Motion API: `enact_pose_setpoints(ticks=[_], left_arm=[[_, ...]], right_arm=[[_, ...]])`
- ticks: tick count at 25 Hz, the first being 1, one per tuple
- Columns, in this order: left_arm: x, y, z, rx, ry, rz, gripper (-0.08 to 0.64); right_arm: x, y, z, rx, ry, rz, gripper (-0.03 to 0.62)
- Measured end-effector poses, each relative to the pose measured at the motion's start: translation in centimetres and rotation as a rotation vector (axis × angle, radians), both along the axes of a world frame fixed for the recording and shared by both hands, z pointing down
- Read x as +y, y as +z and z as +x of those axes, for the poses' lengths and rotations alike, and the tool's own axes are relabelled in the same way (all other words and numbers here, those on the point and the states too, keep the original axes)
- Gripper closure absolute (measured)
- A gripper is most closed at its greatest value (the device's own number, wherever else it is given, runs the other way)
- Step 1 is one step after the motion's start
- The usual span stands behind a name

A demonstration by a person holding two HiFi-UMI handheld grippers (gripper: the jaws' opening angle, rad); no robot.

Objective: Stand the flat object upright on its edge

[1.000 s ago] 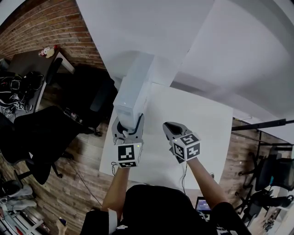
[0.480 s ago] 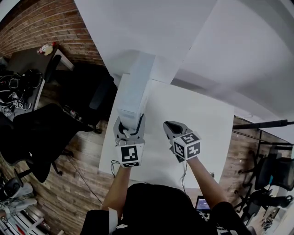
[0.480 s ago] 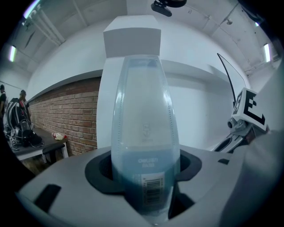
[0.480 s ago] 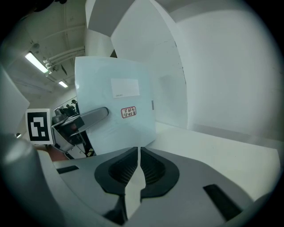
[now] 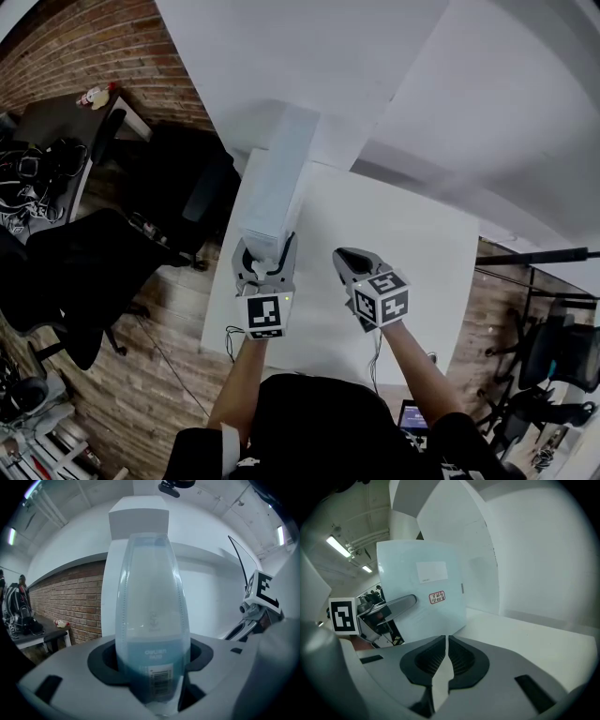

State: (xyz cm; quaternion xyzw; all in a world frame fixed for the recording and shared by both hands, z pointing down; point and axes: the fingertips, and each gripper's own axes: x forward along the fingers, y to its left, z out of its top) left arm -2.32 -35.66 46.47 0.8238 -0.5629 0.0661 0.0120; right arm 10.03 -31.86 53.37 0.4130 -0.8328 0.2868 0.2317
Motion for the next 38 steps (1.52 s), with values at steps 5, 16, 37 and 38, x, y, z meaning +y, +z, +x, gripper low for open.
enact_pose_setpoints(ticks=[5,16,37,38], left_arm=[[-0.4,1.9,0.0,-0.009,0.007,-0.080,0.270],[-0.5,4.2,0.2,-0.022,0.012,-0.163,0.267],[-3.2,5.6,1.3,-0.028,0.028,-0.256,0.264],[-3.3,5.6,1.4,-0.035,0.030,-0.254,0.264]], right_arm=[[0.0,0.2,0.0,-0.003,0.000,-0.006,0.540],[0.3,0.9,0.1,0.001,0.000,-0.025,0.540],[-0.1,2.3,1.2,0.008,0.026,-0.063,0.540],[-0.1,2.4,1.3,0.009,0.027,-0.065,0.540]])
